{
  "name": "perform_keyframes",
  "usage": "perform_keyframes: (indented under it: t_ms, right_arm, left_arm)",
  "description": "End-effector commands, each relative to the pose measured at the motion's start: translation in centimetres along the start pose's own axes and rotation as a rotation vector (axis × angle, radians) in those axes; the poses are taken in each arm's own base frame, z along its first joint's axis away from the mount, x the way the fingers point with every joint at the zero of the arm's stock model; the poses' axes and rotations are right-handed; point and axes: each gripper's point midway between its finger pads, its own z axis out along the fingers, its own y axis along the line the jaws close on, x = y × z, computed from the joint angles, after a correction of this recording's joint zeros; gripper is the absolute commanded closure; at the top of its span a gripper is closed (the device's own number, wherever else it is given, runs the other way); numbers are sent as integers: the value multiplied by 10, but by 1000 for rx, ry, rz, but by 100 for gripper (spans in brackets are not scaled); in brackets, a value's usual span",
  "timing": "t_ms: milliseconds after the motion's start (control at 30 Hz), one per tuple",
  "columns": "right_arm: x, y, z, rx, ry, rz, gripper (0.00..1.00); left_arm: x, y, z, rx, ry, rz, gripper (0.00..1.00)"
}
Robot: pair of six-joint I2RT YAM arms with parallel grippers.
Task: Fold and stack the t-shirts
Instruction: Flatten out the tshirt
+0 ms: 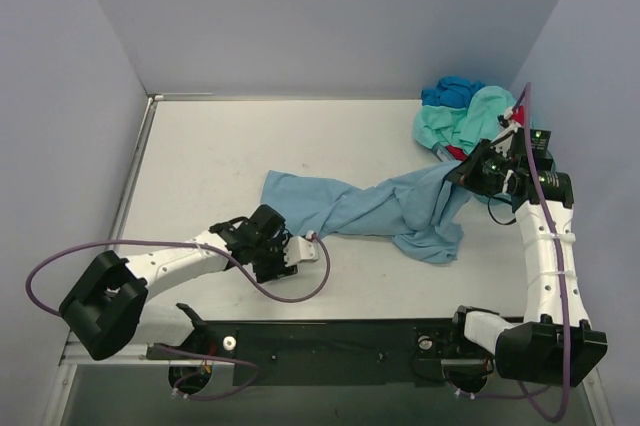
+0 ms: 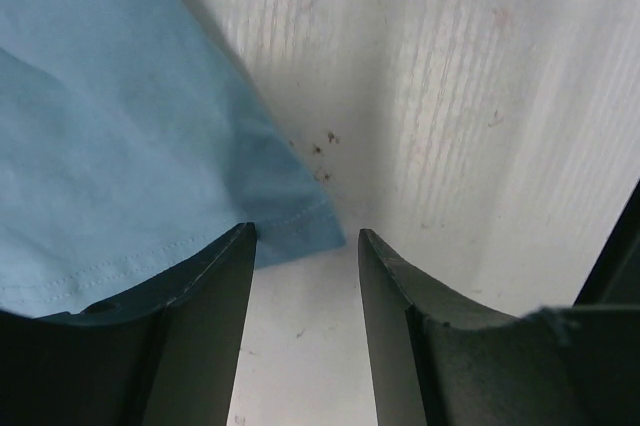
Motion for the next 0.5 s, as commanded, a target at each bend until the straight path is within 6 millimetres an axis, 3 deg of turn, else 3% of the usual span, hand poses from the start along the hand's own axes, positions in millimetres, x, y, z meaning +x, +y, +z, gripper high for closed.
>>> perform_keyframes:
  t_ms: [0, 167, 233, 267, 333, 400, 433, 467]
  right_arm:
    - [-1, 0, -6, 4, -35, -20, 100]
    - [-3, -1, -9, 13, -48, -31, 100]
    - [-4, 0, -11, 15, -51, -29, 100]
    - [-5, 0, -12, 16, -55, -29, 100]
    - [-10, 4, -17, 8, -66, -30, 100]
    - [-24, 14, -28, -8, -102, -39, 100]
    - [-30, 18, -33, -16, -119, -45, 100]
    - [-42, 29, -40, -37, -148, -56, 100]
  left_arm:
    - [-29, -8, 11, 39, -120, -30, 44]
    - [-18, -12, 21, 34, -80, -3, 48]
    - [-8, -8, 27, 3, -50, -16, 77]
    - [-8, -4, 25, -18, -50, -29, 99]
    - [-9, 11, 14, -66, -44, -38, 100]
    - [-11, 45, -6, -169, -33, -80, 100]
    - [-20, 78, -26, -248, -63, -134, 100]
    - [-18, 98, -42, -304, -51, -172, 100]
